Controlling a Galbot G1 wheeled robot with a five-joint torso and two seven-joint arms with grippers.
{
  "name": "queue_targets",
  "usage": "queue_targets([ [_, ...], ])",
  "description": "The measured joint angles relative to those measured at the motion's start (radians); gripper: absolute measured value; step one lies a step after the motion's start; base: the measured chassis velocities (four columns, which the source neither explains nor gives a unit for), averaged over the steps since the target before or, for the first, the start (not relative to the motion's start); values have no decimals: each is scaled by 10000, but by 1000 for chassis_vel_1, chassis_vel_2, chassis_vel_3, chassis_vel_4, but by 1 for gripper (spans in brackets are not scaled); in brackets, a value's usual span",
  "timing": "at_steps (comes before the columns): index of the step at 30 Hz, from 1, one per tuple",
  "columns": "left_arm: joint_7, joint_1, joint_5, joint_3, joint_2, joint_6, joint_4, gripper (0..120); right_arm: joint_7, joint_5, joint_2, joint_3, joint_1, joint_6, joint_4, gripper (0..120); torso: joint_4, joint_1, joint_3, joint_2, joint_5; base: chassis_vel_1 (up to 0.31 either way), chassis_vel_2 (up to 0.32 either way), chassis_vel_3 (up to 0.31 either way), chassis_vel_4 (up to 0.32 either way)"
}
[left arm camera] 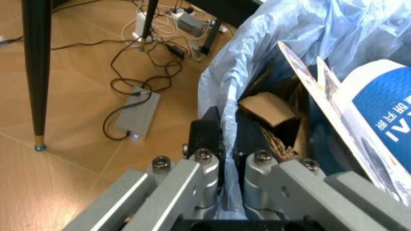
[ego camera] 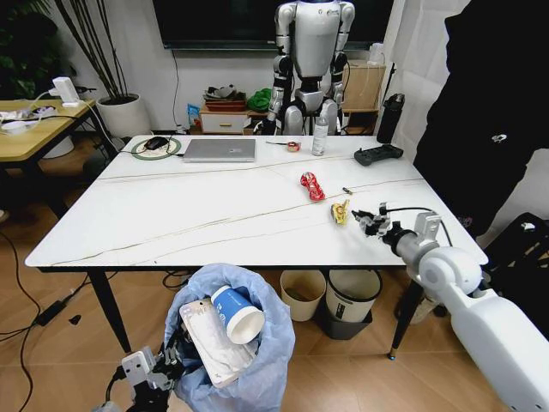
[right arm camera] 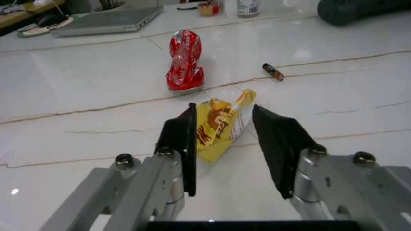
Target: Pick up the trash bin and place the trash from the table into it.
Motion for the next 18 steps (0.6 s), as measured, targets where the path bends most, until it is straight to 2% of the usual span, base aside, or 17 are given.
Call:
queue_targets([
  [2, 0, 4, 0, -1, 0, 2, -9, 0, 19, 3, 15, -3, 23, -5, -3, 41, 0, 0, 0, 0, 0, 0, 0, 0, 0],
  [3, 0, 13, 1, -7, 0, 4, -25, 0, 50, 3, 55, -37, 90, -12, -63, 48, 0, 0, 0, 0, -1, 0, 0, 0, 0],
  [4, 0, 19, 2, -9, 0, 4, -29, 0, 63, 4, 77, -62, 123, -18, -100, 50, 1, 0, 0, 0, -1, 0, 0, 0, 0],
  [8, 0, 40, 45, -1, -42, 4, -34, 0, 199, -9, 300, -332, 615, -99, -567, 68, 1, 0, 0, 0, -1, 0, 0, 0, 0],
  [10, 0, 41, 53, 4, -50, 4, -34, 0, 220, -19, 330, -371, 681, -110, -635, 69, 1, 0, 0, 0, -1, 0, 0, 0, 0],
  [14, 3, 67, 140, 46, -124, 4, -20, 0, 438, -181, 655, -745, 1358, -233, -1393, 88, 3, 0, 1, 0, -1, 0, 0, 0, 0],
  [18, 4, 74, 168, 50, -156, 4, -8, 0, 462, -263, 797, -935, 1658, -264, -1766, 98, 2, 0, 1, 0, -2, 0, 0, 0, 0],
])
